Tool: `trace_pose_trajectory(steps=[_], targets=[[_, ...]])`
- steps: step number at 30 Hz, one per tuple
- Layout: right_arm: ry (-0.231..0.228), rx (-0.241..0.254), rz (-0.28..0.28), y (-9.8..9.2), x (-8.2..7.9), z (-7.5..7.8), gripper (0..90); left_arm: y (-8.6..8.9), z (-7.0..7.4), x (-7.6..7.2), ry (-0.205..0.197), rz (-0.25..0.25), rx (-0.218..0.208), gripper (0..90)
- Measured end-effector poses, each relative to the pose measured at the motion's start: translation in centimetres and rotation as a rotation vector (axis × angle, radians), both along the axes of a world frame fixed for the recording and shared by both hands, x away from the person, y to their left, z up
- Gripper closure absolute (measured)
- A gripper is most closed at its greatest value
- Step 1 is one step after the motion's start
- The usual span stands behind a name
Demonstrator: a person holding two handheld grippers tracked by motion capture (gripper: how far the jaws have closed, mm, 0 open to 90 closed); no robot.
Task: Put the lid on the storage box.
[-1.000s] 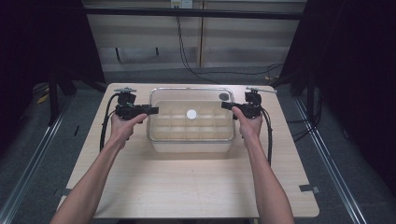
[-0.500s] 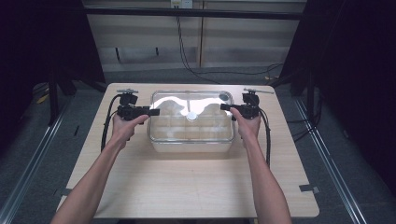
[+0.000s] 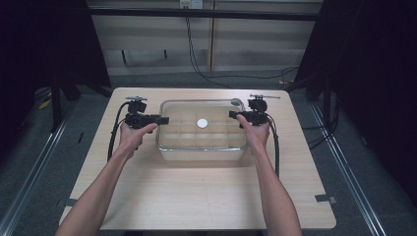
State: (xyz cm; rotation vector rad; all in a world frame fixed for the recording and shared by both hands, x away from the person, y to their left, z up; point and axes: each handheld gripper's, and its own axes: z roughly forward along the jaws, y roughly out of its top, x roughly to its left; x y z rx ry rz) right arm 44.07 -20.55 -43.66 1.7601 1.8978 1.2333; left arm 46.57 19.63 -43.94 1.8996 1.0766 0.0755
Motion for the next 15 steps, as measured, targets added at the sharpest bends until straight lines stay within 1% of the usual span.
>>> trace_pose_trajectory(steps=[3, 4, 6, 8, 9, 11, 13, 15], targets=[[0.006, -0.025, -0.013, 0.2, 0.0, -0.2, 32.8, 0.0, -0.2, 0.1, 0.003, -0.001, 0.014, 47.4], [0.019, -0.035, -0.021, 0.3, 0.0, -0.4, 32.8, 0.1, -0.4, 0.1, 0.010, 0.002, 0.011, 47.4], [0.022, -0.041, -0.023, 0.3, 0.0, -0.4, 32.5, 0.1, -0.6, 0.1, 0.012, 0.005, -0.005, 47.0], [0.034, -0.030, -0.013, 0.2, 0.1, -0.4, 32.0, 0.1, -0.7, 0.1, 0.026, -0.002, 0.003, 46.4], [0.053, -0.020, -0.009, 0.1, 0.3, -0.5, 31.3, 0.0, -0.9, 0.2, 0.036, -0.007, 0.008, 45.3], [0.074, 0.001, -0.008, -0.2, 0.4, -0.7, 31.0, 0.0, -1.1, 0.2, 0.037, -0.006, -0.001, 44.8], [0.070, -0.002, 0.002, -0.3, 0.4, -0.8, 29.6, -0.1, -1.1, 0.1, 0.028, 0.003, -0.001, 42.7], [0.057, -0.006, 0.018, -0.3, 0.3, -0.8, 28.4, -0.1, -1.2, 0.0, 0.025, 0.002, 0.003, 41.1]])
